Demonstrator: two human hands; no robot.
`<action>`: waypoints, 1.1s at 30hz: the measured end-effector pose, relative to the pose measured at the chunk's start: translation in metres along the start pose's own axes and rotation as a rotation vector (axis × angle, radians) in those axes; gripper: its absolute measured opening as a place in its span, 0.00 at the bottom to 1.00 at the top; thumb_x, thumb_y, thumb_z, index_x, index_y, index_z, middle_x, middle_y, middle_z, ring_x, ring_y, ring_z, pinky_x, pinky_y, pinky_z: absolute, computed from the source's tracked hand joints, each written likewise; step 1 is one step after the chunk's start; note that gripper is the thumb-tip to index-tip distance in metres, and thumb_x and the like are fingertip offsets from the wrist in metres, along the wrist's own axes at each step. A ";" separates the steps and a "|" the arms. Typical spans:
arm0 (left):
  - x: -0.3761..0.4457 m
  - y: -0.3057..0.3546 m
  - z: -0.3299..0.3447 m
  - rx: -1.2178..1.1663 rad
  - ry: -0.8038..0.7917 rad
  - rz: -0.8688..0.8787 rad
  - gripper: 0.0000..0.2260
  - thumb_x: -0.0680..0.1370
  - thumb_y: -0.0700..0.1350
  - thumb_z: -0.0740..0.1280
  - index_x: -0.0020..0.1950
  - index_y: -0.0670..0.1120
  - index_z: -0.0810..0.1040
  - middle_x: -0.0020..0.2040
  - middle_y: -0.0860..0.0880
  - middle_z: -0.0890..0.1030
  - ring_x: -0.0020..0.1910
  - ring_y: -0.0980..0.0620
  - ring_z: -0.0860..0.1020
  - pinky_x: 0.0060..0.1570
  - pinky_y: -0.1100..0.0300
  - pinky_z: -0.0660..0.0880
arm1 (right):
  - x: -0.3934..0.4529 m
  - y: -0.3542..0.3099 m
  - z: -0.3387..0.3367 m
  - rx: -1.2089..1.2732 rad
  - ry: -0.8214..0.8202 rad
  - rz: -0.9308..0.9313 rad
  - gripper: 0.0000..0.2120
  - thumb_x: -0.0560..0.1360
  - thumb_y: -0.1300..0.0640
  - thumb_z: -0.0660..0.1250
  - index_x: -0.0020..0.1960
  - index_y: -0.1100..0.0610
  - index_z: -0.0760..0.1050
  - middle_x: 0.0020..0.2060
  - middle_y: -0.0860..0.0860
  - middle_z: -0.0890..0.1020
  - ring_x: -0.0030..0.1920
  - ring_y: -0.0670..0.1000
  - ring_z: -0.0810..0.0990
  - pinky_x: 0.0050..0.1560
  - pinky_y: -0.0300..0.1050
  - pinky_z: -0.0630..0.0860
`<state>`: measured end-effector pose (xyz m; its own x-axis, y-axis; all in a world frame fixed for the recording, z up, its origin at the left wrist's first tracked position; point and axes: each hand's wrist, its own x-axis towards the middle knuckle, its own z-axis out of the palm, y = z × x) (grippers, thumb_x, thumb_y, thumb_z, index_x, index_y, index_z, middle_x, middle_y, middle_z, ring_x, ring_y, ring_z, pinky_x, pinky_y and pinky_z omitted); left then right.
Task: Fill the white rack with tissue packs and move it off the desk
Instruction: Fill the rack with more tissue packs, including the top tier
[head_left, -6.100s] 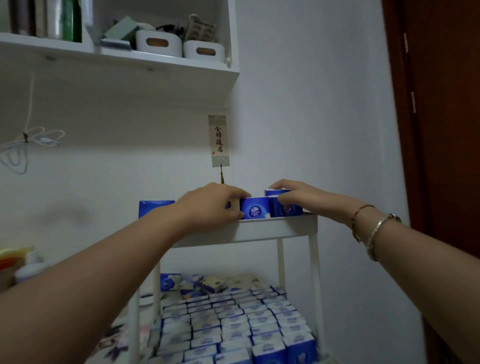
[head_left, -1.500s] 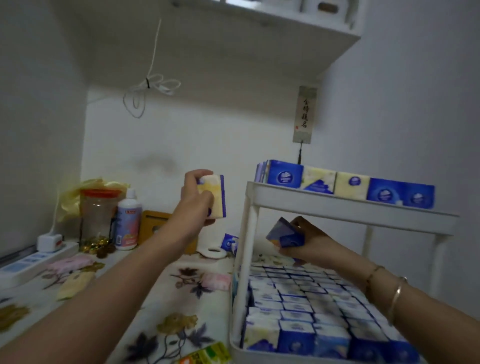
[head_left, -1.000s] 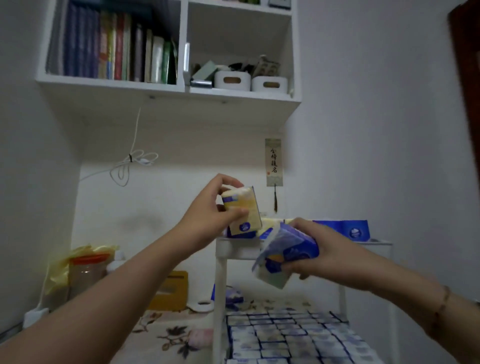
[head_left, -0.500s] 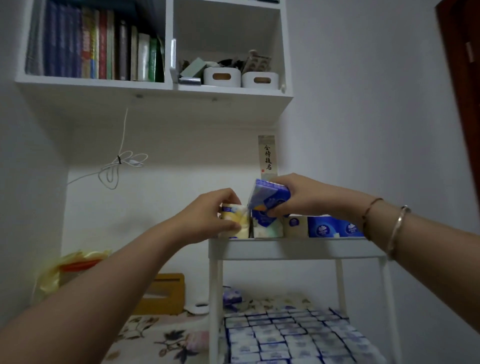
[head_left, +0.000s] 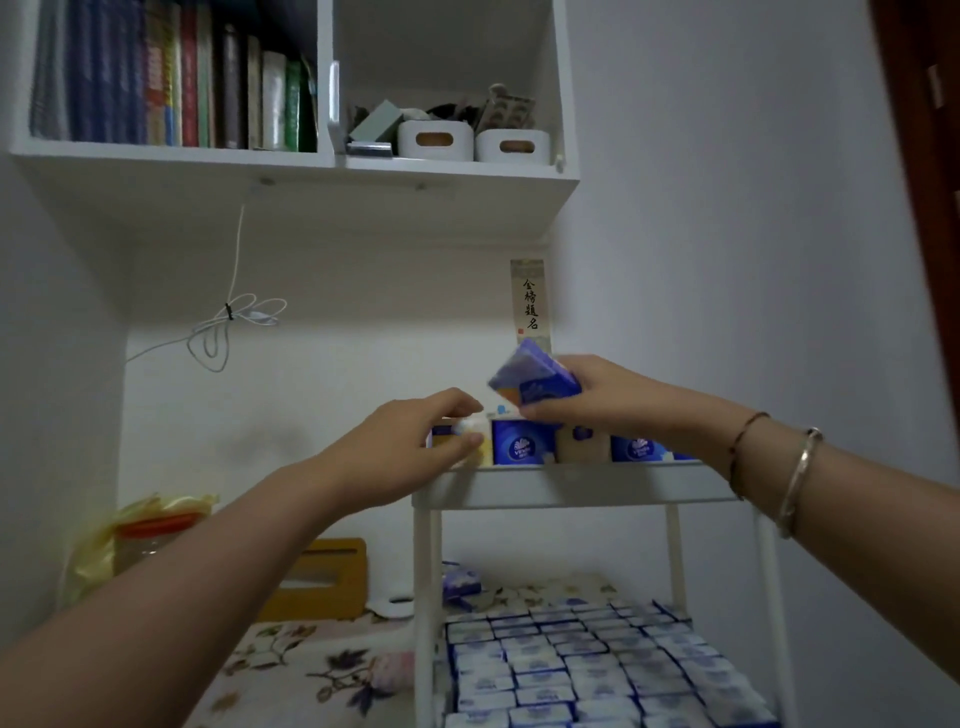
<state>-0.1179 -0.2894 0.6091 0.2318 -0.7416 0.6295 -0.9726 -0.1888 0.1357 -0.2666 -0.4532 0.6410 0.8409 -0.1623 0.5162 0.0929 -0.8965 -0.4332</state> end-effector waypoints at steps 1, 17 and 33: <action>0.002 0.004 0.001 -0.034 -0.005 0.003 0.16 0.79 0.56 0.61 0.67 0.57 0.70 0.61 0.59 0.75 0.56 0.61 0.74 0.47 0.66 0.75 | -0.001 -0.001 -0.003 0.084 0.048 0.018 0.12 0.78 0.55 0.64 0.58 0.57 0.68 0.49 0.49 0.76 0.45 0.44 0.76 0.40 0.35 0.71; 0.033 0.037 0.024 0.157 0.028 0.060 0.14 0.76 0.50 0.66 0.62 0.57 0.76 0.54 0.53 0.80 0.46 0.53 0.77 0.47 0.51 0.78 | -0.021 0.036 -0.016 -0.094 0.207 -0.139 0.33 0.72 0.64 0.69 0.69 0.38 0.64 0.55 0.45 0.74 0.47 0.48 0.80 0.42 0.38 0.80; 0.023 0.038 0.023 0.108 0.006 0.049 0.19 0.78 0.51 0.65 0.69 0.54 0.71 0.63 0.53 0.76 0.58 0.59 0.72 0.47 0.63 0.77 | -0.030 0.057 -0.010 -0.770 0.168 -0.069 0.21 0.78 0.36 0.54 0.67 0.40 0.71 0.76 0.44 0.56 0.76 0.48 0.48 0.74 0.58 0.45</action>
<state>-0.1488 -0.3286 0.6114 0.1839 -0.7478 0.6380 -0.9750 -0.2211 0.0218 -0.2922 -0.5039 0.6083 0.7495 -0.1009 0.6543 -0.3045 -0.9301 0.2053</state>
